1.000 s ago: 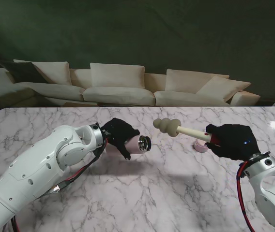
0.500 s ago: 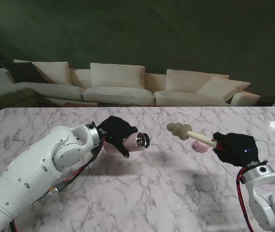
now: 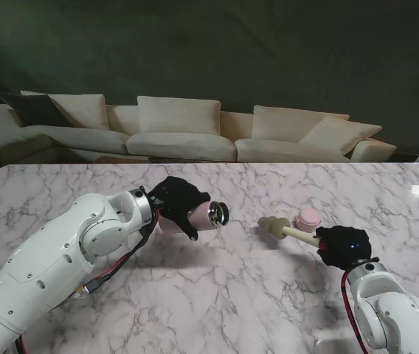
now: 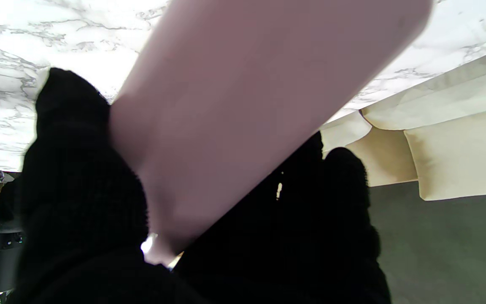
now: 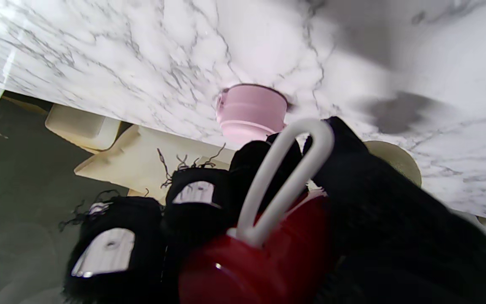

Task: Clean the thermos with cup brush

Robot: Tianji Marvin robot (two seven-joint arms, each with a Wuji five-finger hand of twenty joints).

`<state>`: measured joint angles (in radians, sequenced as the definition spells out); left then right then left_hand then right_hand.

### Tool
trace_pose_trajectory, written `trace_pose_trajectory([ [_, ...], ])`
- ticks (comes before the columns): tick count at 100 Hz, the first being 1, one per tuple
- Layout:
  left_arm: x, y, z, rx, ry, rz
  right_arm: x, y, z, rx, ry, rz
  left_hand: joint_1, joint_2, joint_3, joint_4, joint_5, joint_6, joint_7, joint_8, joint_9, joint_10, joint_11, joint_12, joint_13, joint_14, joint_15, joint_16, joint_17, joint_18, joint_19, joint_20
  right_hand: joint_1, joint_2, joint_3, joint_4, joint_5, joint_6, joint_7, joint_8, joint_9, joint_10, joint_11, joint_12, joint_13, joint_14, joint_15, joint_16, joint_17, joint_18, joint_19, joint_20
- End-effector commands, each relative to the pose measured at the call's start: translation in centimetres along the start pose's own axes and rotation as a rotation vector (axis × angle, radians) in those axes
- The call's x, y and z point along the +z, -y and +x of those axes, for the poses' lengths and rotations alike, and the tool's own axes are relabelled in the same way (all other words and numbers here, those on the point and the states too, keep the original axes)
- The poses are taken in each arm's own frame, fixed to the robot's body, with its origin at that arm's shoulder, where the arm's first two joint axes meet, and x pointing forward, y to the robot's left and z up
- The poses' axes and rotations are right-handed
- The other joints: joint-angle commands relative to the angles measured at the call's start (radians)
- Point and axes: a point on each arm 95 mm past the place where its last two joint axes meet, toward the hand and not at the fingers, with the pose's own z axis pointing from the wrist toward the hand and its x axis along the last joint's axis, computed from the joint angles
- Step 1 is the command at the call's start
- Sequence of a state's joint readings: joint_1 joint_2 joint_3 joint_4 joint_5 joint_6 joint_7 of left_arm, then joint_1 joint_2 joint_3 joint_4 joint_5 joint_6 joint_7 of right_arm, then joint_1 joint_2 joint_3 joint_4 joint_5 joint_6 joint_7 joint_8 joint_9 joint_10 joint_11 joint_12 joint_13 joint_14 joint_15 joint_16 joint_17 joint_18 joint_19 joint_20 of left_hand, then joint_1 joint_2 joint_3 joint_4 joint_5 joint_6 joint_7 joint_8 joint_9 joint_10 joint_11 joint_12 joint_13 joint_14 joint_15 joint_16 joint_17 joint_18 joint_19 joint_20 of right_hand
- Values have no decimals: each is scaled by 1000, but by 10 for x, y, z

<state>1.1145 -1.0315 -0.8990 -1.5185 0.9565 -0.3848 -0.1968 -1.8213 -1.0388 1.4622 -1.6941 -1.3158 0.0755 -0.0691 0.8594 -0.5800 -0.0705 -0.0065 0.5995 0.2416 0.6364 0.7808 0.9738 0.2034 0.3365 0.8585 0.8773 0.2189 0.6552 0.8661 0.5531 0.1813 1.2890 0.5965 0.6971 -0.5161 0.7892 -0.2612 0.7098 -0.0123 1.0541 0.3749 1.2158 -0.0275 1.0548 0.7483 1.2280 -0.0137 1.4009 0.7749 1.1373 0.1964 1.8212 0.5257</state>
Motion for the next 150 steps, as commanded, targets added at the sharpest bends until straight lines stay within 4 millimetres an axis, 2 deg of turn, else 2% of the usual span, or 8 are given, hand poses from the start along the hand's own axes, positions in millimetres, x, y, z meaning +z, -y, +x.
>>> trace_pose_trajectory([
  [1, 0, 3, 2, 3, -7, 2, 1, 10, 3, -7, 4, 38, 247, 211, 569, 91, 91, -229, 184, 47, 76, -77, 132, 41, 40, 9, 55, 16, 16, -55, 32, 19, 126, 148, 121, 25, 33, -109, 26, -17, 25, 22, -8, -7, 91, -70, 119, 0, 25, 42, 75, -13],
  [19, -1, 3, 2, 3, -5, 8, 3, 20, 10, -49, 4, 101, 246, 210, 569, 91, 91, -229, 184, 48, 76, -77, 133, 41, 40, 8, 55, 16, 17, -55, 32, 19, 116, 160, 92, 23, -2, -115, 7, -76, -1, 21, -41, -39, 90, -26, 27, -41, 0, 82, 1, -47],
  [33, -1, 3, 2, 2, -5, 9, 3, 26, 14, -85, 5, 148, 246, 211, 569, 91, 91, -230, 184, 48, 76, -78, 133, 41, 40, 9, 55, 16, 16, -55, 32, 19, 104, 170, 53, 29, -79, -115, -36, -152, -84, 31, -135, -118, 88, 51, -240, -159, -156, 120, -123, -53],
  [45, -1, 3, 3, 2, -5, 9, 2, 29, 15, -133, -6, 150, 247, 211, 569, 91, 90, -230, 183, 48, 76, -77, 132, 41, 40, 8, 54, 16, 16, -55, 31, 19, -114, 143, 19, 44, -134, -105, -107, -157, -193, 36, -210, -181, -3, 73, -463, -182, -310, 120, -245, -26],
  [55, -2, 3, 3, 3, -5, 8, 2, 31, 13, -171, -3, 139, 246, 211, 568, 91, 91, -229, 183, 48, 76, -77, 133, 41, 41, 8, 55, 16, 17, -55, 32, 19, -300, 154, 55, 142, -140, -82, -272, 4, -293, 39, -251, -224, -107, 70, -588, -192, -415, 123, -335, -9],
  [81, -3, 3, 3, 7, -6, -3, -1, 29, 14, -188, 23, 147, 247, 211, 568, 91, 91, -230, 183, 49, 76, -77, 132, 41, 39, 9, 54, 16, 15, -53, 31, 19, -460, 150, -61, 152, -298, -2, -398, 18, -561, 115, -371, -350, -457, 145, -908, -334, -738, 156, -561, -15],
  [111, -3, 4, 2, 6, -5, -7, -6, 0, 9, -145, 11, 31, 247, 212, 567, 91, 90, -228, 182, 48, 75, -77, 132, 41, 38, 11, 54, 16, 14, -53, 31, 19, -466, 214, -154, 158, -301, -20, -417, 11, -611, 118, -378, -385, -506, 147, -948, -366, -784, 147, -598, -4],
  [150, -2, 5, 3, 3, -6, 0, 7, -52, -11, -120, -14, -88, 247, 213, 567, 93, 90, -228, 181, 49, 75, -76, 132, 41, 38, 10, 55, 16, 13, -52, 32, 20, -452, 176, -168, 163, -317, -61, -430, 17, -736, 134, -404, -397, -587, 146, -988, -386, -837, 149, -638, -11],
])
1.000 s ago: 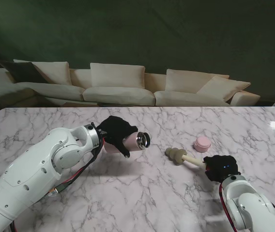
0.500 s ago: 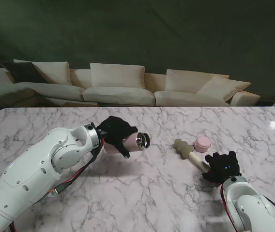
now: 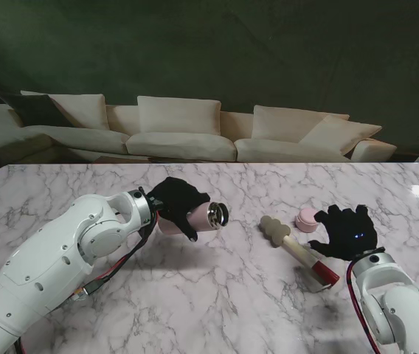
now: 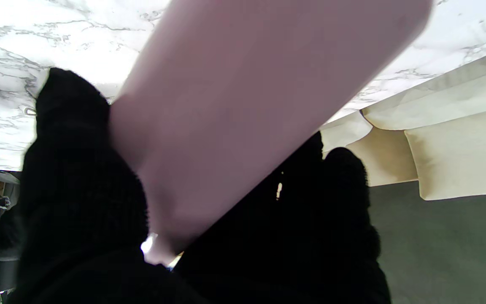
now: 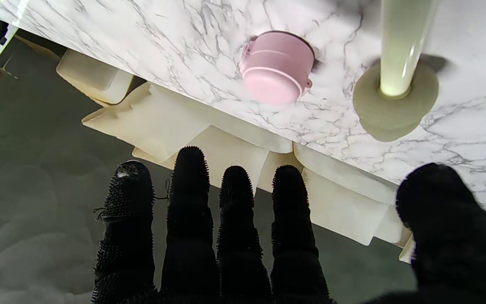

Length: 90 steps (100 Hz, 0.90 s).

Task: Clean the thermos with cup brush

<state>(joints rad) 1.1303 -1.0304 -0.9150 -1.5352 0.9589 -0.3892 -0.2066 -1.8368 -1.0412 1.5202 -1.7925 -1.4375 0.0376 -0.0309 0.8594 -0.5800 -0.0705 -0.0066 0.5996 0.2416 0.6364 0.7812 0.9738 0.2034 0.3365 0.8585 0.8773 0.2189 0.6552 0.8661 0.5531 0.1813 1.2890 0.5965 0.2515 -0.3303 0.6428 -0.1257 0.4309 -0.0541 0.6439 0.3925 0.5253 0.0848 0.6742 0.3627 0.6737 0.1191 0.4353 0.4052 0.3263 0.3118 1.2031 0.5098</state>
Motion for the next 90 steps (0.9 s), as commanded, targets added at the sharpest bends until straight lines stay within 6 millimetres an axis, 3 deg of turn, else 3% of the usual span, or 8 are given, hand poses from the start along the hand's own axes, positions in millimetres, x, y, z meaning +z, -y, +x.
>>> trace_pose_trajectory([
  [1, 1, 4, 1, 4, -4, 0, 10, -16, -6, 1, -4, -28, 247, 213, 567, 93, 90, -228, 181, 49, 75, -76, 132, 41, 38, 11, 54, 16, 13, -52, 32, 20, -9, -11, -22, 28, -39, -21, -21, 0, -49, 22, -24, -11, -35, 13, -24, -17, -28, 33, -22, 4],
  [38, 1, 4, 1, 10, -9, -5, 61, -32, -18, -75, -89, -22, 246, 213, 566, 92, 90, -229, 180, 50, 75, -76, 132, 41, 38, 12, 55, 17, 13, -52, 33, 21, -15, -34, -5, 33, -77, -9, -25, 15, -138, 18, -23, -18, -79, -1, -54, -40, -60, 29, -70, -7],
  [58, 0, 4, 1, 12, -7, -8, 86, -27, -19, -121, -117, -16, 248, 215, 566, 93, 89, -229, 180, 50, 74, -76, 132, 41, 37, 11, 56, 17, 12, -52, 33, 21, -26, -114, 107, 35, -143, 7, -21, 9, -211, 23, -70, -48, -107, 2, -114, -102, -74, 22, -126, -49],
  [63, 0, 3, 1, 12, -7, -8, 90, -25, -18, -112, -132, 10, 249, 216, 565, 93, 89, -229, 180, 50, 73, -77, 132, 41, 36, 11, 55, 17, 11, -52, 33, 21, -19, -129, 101, 30, -180, 8, -38, -4, -253, 26, -98, -61, -127, 8, -142, -121, -88, 28, -146, -64],
  [77, -1, 3, 1, 13, -3, -8, 99, -17, -14, -92, -139, 91, 250, 218, 564, 93, 88, -228, 179, 50, 71, -75, 132, 42, 34, 12, 54, 17, 8, -51, 32, 21, -2, -150, 0, 29, -292, -15, -84, -38, -348, 34, -147, -91, -168, 31, -199, -164, -93, 124, -199, -114],
  [87, -1, 2, 1, 14, -2, -11, 106, -8, -12, -70, -120, 127, 250, 217, 563, 93, 89, -227, 179, 51, 72, -76, 133, 42, 35, 12, 55, 17, 8, -51, 33, 22, 4, -190, -32, 31, -285, -20, -77, -32, -348, 37, -160, -99, -176, 36, -206, -168, -98, 138, -206, -123],
  [90, -1, 1, 1, 13, -2, -12, 108, -5, -13, -68, -116, 133, 250, 217, 563, 93, 88, -227, 179, 51, 72, -76, 133, 42, 35, 12, 55, 17, 8, -51, 33, 22, 7, -205, -36, 37, -271, -6, -58, -15, -347, 41, -128, -84, -168, 32, -199, -165, -91, 121, -205, -127],
])
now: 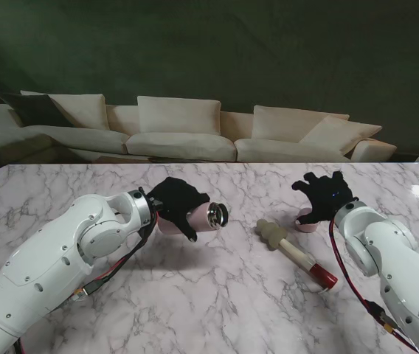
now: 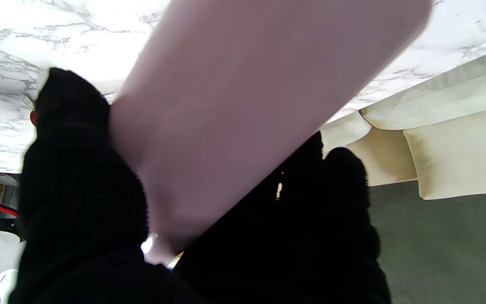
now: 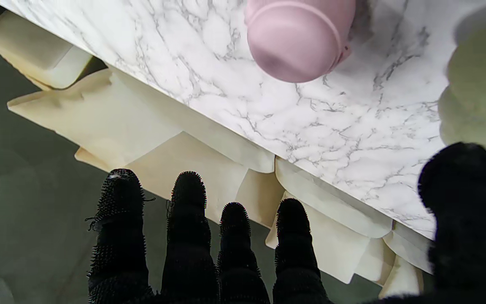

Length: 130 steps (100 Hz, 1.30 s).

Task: Clean the thermos with cup brush

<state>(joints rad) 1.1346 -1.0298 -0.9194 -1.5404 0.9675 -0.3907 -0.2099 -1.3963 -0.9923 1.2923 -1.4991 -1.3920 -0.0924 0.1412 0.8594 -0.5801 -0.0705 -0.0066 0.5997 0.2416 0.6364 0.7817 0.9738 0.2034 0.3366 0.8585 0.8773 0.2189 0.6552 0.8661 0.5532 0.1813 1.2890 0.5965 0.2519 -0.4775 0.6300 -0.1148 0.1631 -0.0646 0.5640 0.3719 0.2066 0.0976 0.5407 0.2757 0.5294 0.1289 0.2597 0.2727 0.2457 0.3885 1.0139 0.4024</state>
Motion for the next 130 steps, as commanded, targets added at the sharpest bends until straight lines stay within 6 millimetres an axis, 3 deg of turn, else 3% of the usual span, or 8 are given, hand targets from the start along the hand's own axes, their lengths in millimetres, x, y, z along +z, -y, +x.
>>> trace_pose_trajectory([
  [1, 0, 1, 1, 5, -3, -9, 5, 11, -2, 8, 21, 28, 250, 217, 563, 93, 88, -227, 179, 50, 72, -76, 132, 42, 35, 12, 55, 17, 8, -51, 33, 22, 7, -63, -23, 27, 3, 10, 26, 10, -26, 30, 15, 7, -19, 19, -20, -31, -6, 33, -13, -20],
  [10, 0, 1, 1, 4, -2, -9, 13, 20, -3, 14, 9, 7, 250, 217, 563, 94, 89, -228, 179, 51, 72, -76, 133, 42, 34, 12, 55, 17, 7, -51, 33, 22, 23, -115, -10, 31, 69, 106, 76, 40, 28, 47, 105, 43, 35, -36, 25, -15, 53, -93, 24, -23],
  [22, 0, 2, 1, 3, -3, -8, 19, 28, -3, -6, 2, 25, 249, 217, 562, 94, 88, -227, 178, 51, 71, -77, 132, 42, 34, 12, 55, 17, 6, -51, 33, 22, -11, -146, 50, 28, 85, 146, 112, 45, 48, 51, 156, 62, 47, -39, 75, -3, 84, -165, 60, -47],
  [54, 1, 1, 2, 2, -5, -9, 34, 45, 5, -24, 9, 112, 249, 219, 562, 94, 87, -227, 177, 53, 70, -78, 132, 42, 33, 13, 54, 17, 5, -50, 33, 22, 1, -147, 56, 26, 51, 115, 112, 37, 38, 42, 150, 59, 17, -19, 77, -7, 69, -140, 58, -62],
  [98, -1, 0, 2, 3, 0, -12, 47, 65, 14, 12, 54, 180, 251, 221, 560, 95, 86, -227, 176, 54, 68, -77, 132, 41, 31, 13, 53, 17, 4, -50, 33, 23, 159, -120, -55, 41, 85, 49, 191, 40, 61, 51, 169, 68, 106, -38, 194, 52, 191, -161, 166, -36],
  [101, -1, 1, 2, 3, 0, -13, 47, 67, 15, 22, 57, 186, 251, 221, 560, 95, 87, -227, 176, 54, 68, -78, 132, 41, 31, 13, 53, 17, 3, -50, 32, 22, 170, -118, -43, 46, 85, 44, 199, 45, 63, 51, 175, 70, 112, -37, 209, 62, 206, -166, 176, -30],
  [114, -2, 0, 2, 4, 0, -14, 48, 73, 18, 57, 66, 195, 251, 221, 558, 95, 85, -227, 175, 54, 68, -78, 132, 41, 30, 13, 52, 17, 2, -50, 31, 22, 169, -145, 219, 0, 103, 4, 239, 75, 83, 53, 210, 84, 140, -44, 243, 81, 252, -176, 189, -25],
  [130, -2, 0, 2, 4, 0, -17, 50, 78, 22, 106, 74, 184, 252, 222, 557, 95, 86, -227, 175, 55, 68, -78, 132, 41, 30, 13, 53, 17, 2, -50, 31, 22, 219, -153, 407, -9, 146, -40, 306, 111, 147, 43, 280, 114, 217, -65, 305, 107, 339, -202, 225, -27],
])
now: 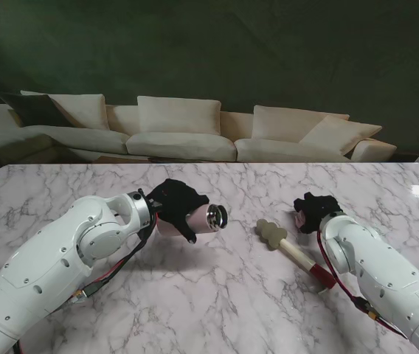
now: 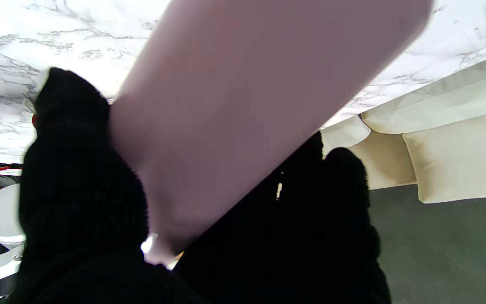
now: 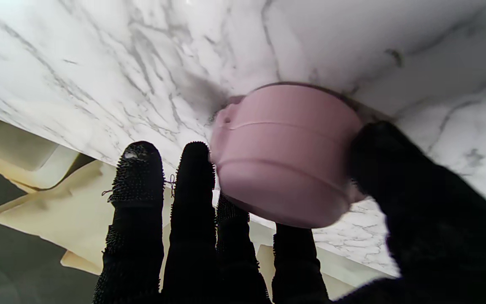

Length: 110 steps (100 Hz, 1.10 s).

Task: Clean the thermos with cup brush

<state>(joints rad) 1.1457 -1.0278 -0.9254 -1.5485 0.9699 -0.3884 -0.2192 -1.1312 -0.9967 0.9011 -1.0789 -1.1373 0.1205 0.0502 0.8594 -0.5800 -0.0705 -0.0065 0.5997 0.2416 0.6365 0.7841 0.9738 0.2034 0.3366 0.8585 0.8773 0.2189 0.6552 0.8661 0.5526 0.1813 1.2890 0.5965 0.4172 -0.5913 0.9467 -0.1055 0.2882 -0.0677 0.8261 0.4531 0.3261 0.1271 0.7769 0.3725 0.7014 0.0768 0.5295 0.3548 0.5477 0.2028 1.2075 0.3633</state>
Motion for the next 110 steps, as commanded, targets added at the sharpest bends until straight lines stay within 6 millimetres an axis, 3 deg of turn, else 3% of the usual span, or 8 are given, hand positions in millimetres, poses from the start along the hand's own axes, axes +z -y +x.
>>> trace_pose_trajectory([
  [1, 0, 3, 0, 7, -2, -8, 1, 5, 3, 16, 4, 3, 252, 223, 558, 95, 86, -228, 175, 53, 68, -78, 132, 42, 30, 13, 53, 17, 3, -50, 32, 22, 58, -42, 102, -19, 23, -39, 49, 33, 32, 12, 49, 20, 49, -14, 41, 28, 43, -19, 34, 12],
  [16, 0, 3, 0, 8, -2, -7, 2, 8, 4, 58, 6, -6, 252, 223, 556, 95, 85, -228, 175, 53, 68, -78, 132, 42, 29, 12, 52, 17, 3, -50, 31, 22, 157, -23, 148, -22, 96, -112, 143, 90, 127, -28, 156, 81, 132, -47, 151, 87, 145, -72, 106, 46],
  [23, 0, 3, 0, 8, -2, -6, 2, 9, 5, 85, 6, -15, 253, 223, 556, 95, 85, -227, 174, 53, 67, -77, 132, 42, 29, 12, 52, 17, 3, -50, 31, 22, 237, -25, 139, -102, 117, -161, 230, 20, 153, -51, 195, 140, 152, -68, 224, 130, 180, -115, 151, 95],
  [40, 0, 2, -1, 10, -2, -6, 0, 11, 3, 105, 17, -44, 253, 223, 555, 95, 86, -227, 175, 54, 68, -77, 132, 41, 29, 13, 52, 17, 2, -50, 31, 22, 405, -15, 138, -133, 211, -232, 316, 26, 266, -71, 241, 183, 241, -67, 370, 180, 277, -181, 251, 139],
  [53, 0, 2, -1, 9, -2, -7, -2, 14, 2, 120, 26, -63, 253, 224, 555, 95, 85, -227, 174, 54, 67, -79, 132, 41, 29, 12, 52, 17, 2, -49, 31, 22, 443, -12, 198, -141, 275, -209, 328, 36, 328, -94, 268, 221, 283, -85, 460, 202, 313, -199, 317, 165],
  [83, 1, 1, 0, 7, -4, -11, -9, 13, -6, 168, 39, -142, 253, 223, 555, 95, 86, -228, 174, 54, 67, -77, 133, 42, 29, 13, 52, 17, 1, -49, 31, 23, 466, -36, 279, -163, 395, -243, 364, 122, 442, -131, 296, 259, 371, -111, 531, 221, 381, -205, 381, 192],
  [110, 2, 1, 1, 6, -5, -11, -29, -11, -15, 310, 5, -248, 254, 224, 554, 95, 85, -227, 174, 54, 66, -78, 132, 41, 29, 11, 52, 17, 0, -49, 30, 23, 468, -49, 300, -167, 434, -245, 360, 159, 471, -135, 294, 276, 387, -102, 554, 242, 388, -206, 408, 210],
])
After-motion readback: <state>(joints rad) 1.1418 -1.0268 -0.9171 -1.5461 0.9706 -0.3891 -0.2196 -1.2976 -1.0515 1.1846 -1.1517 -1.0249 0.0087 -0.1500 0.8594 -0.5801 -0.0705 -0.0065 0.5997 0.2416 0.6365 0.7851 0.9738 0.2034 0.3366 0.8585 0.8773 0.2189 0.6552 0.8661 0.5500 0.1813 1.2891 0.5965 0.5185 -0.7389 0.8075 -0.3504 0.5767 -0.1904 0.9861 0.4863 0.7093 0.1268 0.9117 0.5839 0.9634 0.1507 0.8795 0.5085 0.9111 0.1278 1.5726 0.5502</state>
